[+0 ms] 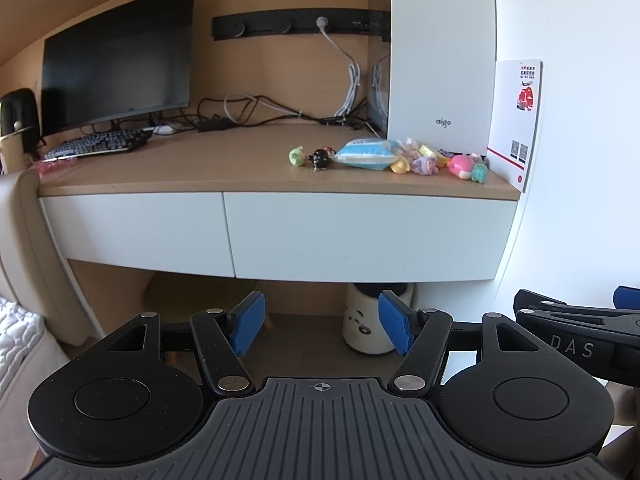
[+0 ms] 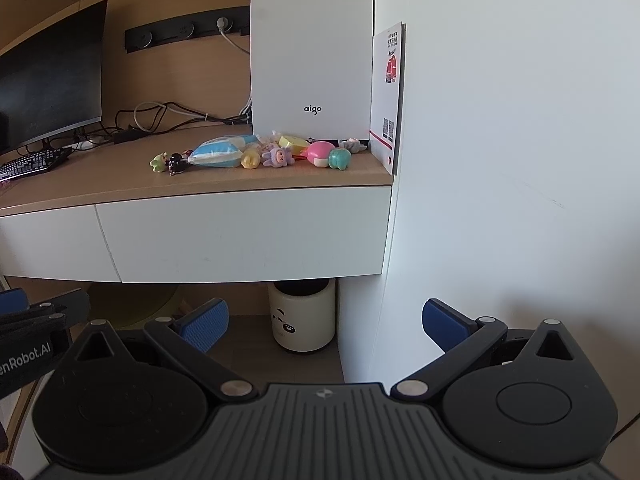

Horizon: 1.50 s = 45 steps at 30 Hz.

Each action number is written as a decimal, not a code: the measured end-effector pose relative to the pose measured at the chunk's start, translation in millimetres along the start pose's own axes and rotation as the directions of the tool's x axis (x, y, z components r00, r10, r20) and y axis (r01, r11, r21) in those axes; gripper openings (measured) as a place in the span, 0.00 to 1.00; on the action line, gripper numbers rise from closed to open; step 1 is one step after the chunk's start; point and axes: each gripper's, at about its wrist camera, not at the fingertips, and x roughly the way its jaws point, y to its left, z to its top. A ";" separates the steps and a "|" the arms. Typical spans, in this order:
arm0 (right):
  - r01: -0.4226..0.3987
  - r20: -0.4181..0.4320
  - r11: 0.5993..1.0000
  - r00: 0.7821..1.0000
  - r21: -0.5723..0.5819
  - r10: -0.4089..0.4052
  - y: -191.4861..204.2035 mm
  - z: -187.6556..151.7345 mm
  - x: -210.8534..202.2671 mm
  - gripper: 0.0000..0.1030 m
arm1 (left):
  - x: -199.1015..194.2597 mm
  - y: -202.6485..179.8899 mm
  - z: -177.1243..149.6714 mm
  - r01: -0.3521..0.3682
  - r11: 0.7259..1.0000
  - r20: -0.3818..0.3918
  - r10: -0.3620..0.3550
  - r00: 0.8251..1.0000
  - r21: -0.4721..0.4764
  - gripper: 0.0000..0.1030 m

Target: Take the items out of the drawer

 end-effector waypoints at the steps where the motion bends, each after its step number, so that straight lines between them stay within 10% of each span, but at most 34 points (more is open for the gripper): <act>1: -0.001 -0.001 1.000 1.000 0.000 0.001 0.2 -0.1 0.0 1.00 | 0.5 -0.5 0.2 0.001 1.000 0.000 -0.001 1.000 0.002 0.66; 19: 0.002 -0.008 1.000 1.000 -0.002 -0.002 0.0 -2.0 0.6 1.00 | 4.8 -4.2 -0.6 -0.002 1.000 -0.013 0.002 1.000 0.011 0.64; 45: 0.003 -0.010 1.000 1.000 -0.001 -0.003 -2.0 -2.4 2.6 1.00 | 9.1 -11.9 -2.4 0.028 0.999 -0.014 -0.028 1.000 0.019 0.36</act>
